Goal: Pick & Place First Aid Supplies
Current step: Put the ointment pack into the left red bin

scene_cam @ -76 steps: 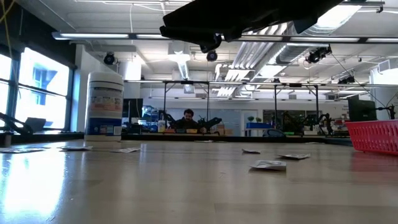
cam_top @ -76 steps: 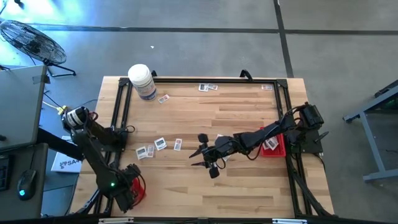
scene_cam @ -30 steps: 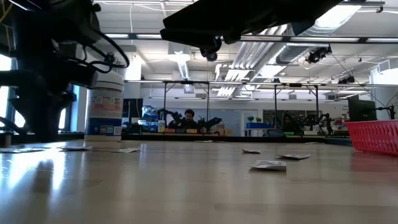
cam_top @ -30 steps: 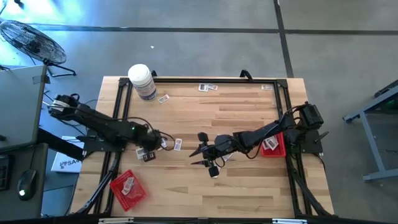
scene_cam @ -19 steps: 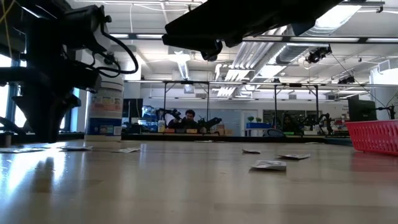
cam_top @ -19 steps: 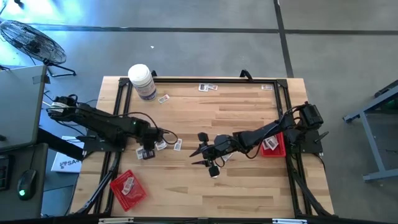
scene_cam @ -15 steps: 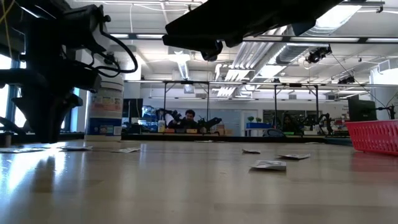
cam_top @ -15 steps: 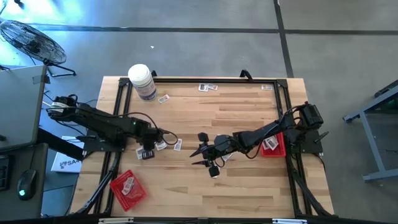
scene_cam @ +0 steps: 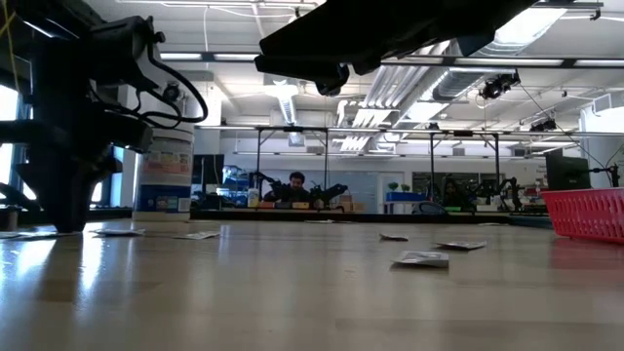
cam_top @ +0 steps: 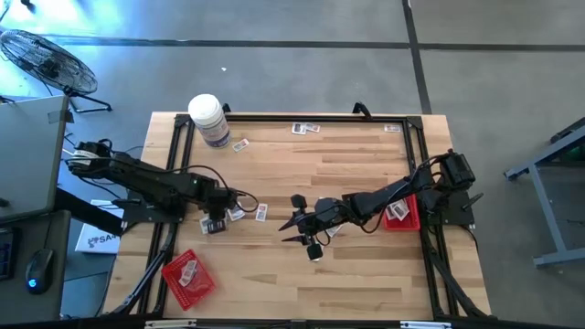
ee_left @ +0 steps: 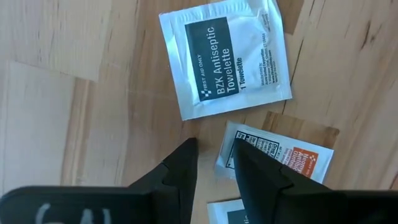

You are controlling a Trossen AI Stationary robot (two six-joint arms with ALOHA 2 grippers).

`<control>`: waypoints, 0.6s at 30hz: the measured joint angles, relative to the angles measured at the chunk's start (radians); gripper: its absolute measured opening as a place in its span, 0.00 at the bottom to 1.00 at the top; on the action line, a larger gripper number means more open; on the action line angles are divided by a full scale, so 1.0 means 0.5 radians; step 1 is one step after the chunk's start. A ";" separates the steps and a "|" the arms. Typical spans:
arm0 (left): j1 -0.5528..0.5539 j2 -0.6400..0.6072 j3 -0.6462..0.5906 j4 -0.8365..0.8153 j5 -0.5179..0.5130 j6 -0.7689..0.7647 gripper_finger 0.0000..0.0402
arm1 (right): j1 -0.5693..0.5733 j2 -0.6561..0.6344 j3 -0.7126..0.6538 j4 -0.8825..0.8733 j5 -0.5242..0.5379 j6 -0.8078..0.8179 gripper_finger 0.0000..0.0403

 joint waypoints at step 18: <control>-0.001 0.011 0.069 -0.070 -0.106 -0.005 0.00 | 0.000 0.000 0.000 0.000 0.000 0.000 0.35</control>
